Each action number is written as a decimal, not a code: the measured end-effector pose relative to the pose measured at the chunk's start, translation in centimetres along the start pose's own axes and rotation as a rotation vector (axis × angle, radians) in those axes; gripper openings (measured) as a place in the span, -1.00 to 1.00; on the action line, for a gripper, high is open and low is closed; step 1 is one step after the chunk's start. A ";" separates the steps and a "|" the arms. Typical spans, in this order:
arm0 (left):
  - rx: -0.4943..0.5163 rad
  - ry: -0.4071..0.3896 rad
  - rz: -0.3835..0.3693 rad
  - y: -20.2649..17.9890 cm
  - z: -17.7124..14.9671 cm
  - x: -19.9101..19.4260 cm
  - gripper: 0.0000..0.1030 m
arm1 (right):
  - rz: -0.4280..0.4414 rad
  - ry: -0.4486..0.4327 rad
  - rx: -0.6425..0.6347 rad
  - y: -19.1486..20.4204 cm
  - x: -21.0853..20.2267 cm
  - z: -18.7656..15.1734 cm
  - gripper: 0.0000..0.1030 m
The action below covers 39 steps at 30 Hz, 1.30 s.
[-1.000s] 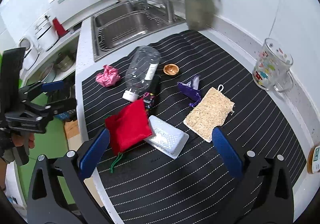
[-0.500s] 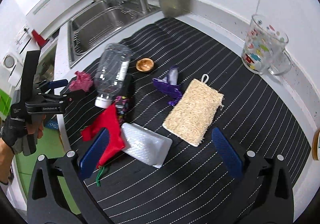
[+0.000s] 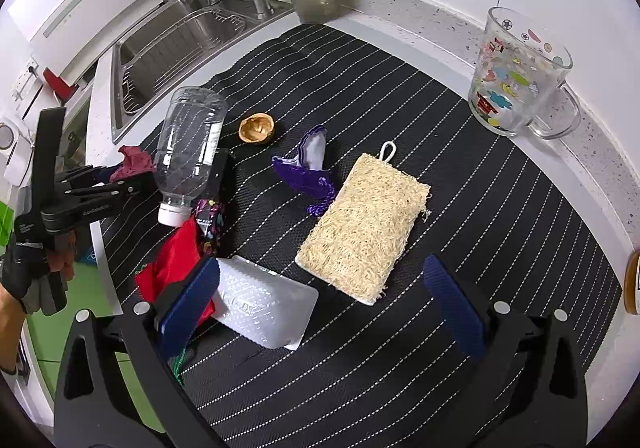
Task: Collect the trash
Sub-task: 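Grasp the pink tissue with the left tool while the right tool grasps the loofah sponge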
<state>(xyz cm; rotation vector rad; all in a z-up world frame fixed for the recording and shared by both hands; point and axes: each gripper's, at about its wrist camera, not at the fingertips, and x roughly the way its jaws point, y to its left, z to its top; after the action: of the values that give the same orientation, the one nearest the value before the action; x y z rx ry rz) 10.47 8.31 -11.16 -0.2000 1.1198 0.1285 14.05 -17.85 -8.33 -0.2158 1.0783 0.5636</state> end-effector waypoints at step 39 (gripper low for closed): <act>0.017 -0.166 -0.075 -5.2 -0.7 -9.7 -0.16 | -0.047 -0.020 0.060 -3.4 -0.8 0.9 0.12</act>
<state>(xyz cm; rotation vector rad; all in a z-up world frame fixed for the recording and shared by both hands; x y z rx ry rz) 6.70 3.08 -2.27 -0.2123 0.9468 0.0678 16.27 -20.64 -7.57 -0.1816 1.0664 0.4898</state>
